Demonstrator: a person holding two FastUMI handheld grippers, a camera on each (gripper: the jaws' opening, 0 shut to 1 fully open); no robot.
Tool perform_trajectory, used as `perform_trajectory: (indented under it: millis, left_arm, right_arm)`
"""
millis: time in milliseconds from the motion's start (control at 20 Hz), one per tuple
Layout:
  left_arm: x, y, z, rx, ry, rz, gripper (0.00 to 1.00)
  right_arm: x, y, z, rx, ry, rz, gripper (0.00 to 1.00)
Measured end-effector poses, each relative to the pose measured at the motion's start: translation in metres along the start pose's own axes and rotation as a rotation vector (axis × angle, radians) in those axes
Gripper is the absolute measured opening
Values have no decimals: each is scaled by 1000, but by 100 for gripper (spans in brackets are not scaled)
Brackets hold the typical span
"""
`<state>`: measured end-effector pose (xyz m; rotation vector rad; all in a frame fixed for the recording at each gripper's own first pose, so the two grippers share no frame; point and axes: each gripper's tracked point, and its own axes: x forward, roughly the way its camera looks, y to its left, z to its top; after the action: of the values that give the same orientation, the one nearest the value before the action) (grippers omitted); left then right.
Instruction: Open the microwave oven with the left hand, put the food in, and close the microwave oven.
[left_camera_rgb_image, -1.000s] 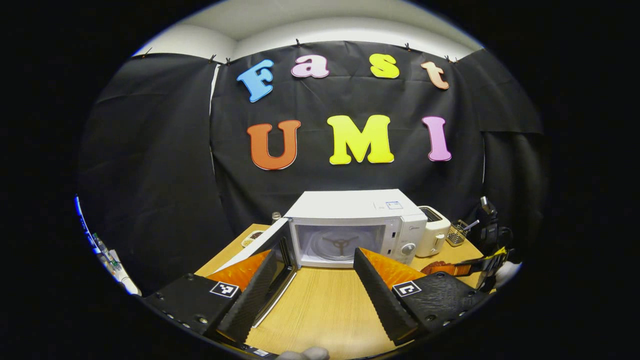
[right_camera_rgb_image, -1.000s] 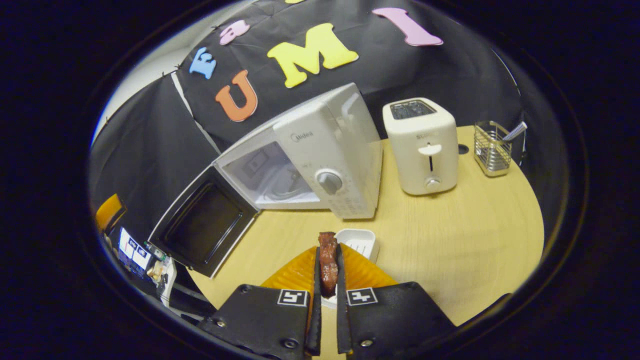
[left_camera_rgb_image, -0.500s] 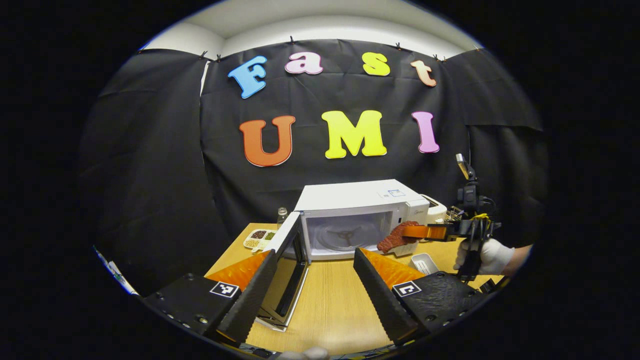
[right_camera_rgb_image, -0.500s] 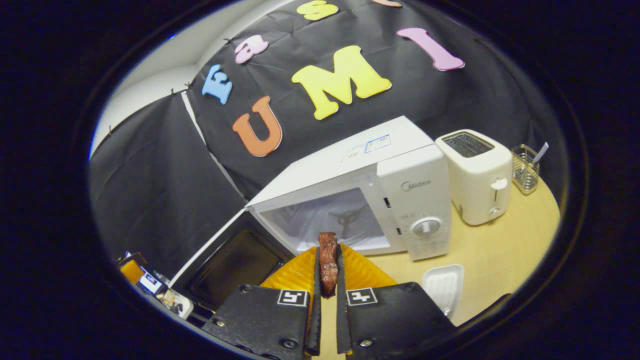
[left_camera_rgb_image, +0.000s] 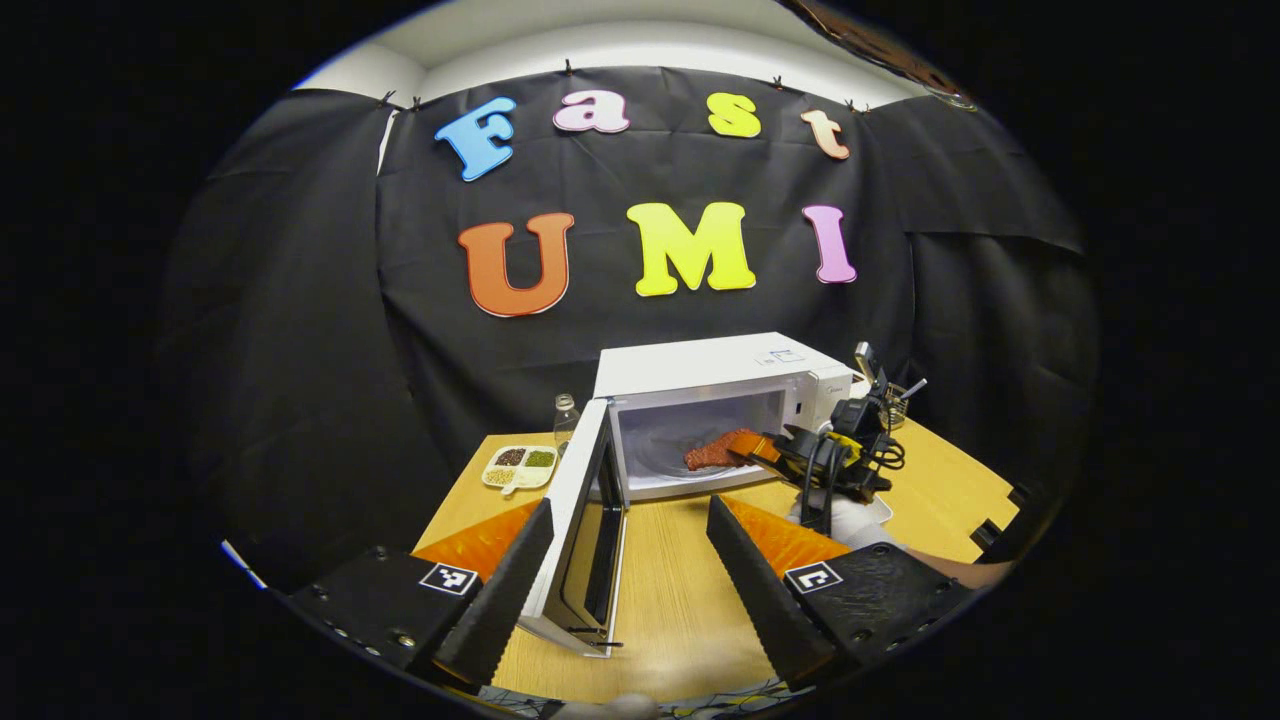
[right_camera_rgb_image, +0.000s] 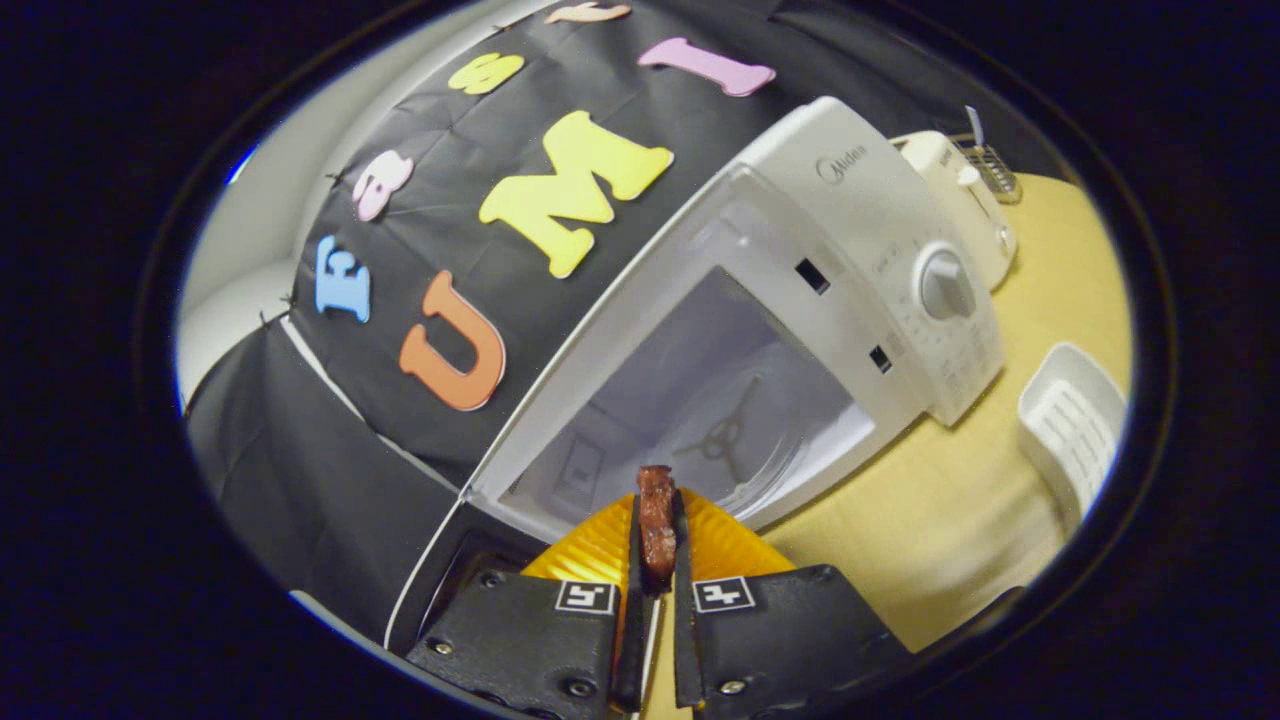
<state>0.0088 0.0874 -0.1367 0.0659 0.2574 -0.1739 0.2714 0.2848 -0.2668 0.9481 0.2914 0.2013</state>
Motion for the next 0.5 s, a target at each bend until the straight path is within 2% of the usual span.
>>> perform_trajectory:
  millis: [500]
  left_arm:
    - [12,17,-15,-16,30,-13,96]
  right_arm:
    - [89,-25,-15,220,-129,-98,15]
